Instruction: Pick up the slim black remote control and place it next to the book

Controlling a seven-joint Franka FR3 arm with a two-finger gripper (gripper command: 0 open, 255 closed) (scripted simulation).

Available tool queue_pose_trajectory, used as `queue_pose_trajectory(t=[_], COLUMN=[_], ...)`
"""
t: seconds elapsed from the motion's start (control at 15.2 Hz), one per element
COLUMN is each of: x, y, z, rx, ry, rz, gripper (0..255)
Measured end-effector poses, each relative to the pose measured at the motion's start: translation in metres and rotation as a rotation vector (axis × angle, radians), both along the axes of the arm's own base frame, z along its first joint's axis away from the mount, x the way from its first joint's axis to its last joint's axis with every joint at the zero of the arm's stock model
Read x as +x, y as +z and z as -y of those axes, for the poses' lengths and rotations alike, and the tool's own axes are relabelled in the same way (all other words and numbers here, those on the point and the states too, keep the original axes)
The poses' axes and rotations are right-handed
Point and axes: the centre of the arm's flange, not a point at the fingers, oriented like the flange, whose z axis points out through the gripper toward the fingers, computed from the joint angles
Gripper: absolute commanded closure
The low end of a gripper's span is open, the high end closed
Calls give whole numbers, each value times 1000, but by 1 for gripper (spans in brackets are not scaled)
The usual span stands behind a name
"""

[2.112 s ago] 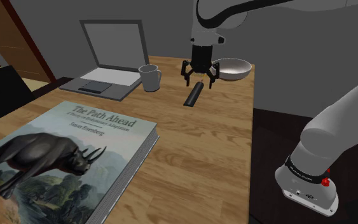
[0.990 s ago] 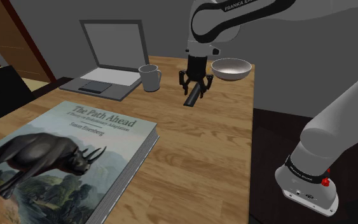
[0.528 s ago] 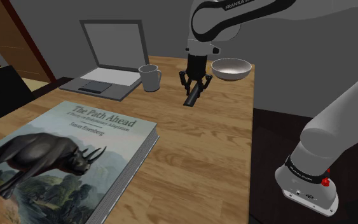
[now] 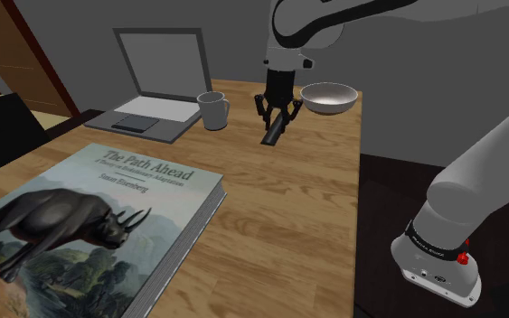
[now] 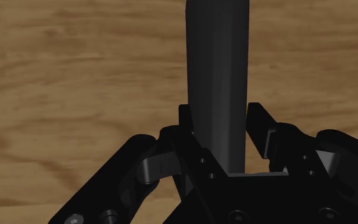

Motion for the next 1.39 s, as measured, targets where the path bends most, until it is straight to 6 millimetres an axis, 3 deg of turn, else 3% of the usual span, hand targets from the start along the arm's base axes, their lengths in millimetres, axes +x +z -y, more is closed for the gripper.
queue_pose_trajectory(t=[1.25,1.39], x=[0,0], y=[99,104], z=[0,-16], rx=[0,0], ry=[0,1], rz=[0,0], gripper=[255,255])
